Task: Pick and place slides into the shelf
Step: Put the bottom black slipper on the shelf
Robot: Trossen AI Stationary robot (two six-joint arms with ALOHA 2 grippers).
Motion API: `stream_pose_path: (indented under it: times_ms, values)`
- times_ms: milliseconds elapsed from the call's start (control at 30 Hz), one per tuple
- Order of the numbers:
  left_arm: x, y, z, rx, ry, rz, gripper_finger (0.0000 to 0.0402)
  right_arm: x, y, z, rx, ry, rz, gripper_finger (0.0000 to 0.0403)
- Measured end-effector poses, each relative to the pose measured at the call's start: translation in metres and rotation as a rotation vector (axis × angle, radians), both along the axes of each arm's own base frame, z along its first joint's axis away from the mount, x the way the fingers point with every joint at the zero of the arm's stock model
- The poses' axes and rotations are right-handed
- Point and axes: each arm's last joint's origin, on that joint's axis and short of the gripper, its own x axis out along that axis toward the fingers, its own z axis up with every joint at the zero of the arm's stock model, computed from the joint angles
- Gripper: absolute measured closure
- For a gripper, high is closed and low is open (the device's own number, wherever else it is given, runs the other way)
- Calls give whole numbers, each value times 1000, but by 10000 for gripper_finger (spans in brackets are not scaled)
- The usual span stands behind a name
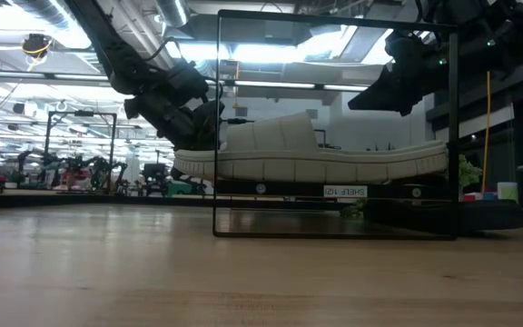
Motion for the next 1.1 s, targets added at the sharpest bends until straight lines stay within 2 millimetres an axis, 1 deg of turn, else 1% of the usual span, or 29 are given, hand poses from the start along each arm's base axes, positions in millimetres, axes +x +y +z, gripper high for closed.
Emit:
stream_pose_path:
  times_ms: [167,233,567,867,1100]
  values:
    - [0,0,0,22,3,-14,375,0,0,0,-5,2,1,384]
    - [0,0,0,24,2,-15,392,0,0,0,-16,7,5,384]
    - [0,0,0,26,6,-3,400,0,0,0,-19,8,6,384]
    - [0,0,0,-39,0,48,401,0,0,0,-19,8,6,384]
    - [6,-9,0,-81,-1,49,401,0,0,0,-23,10,7,384]
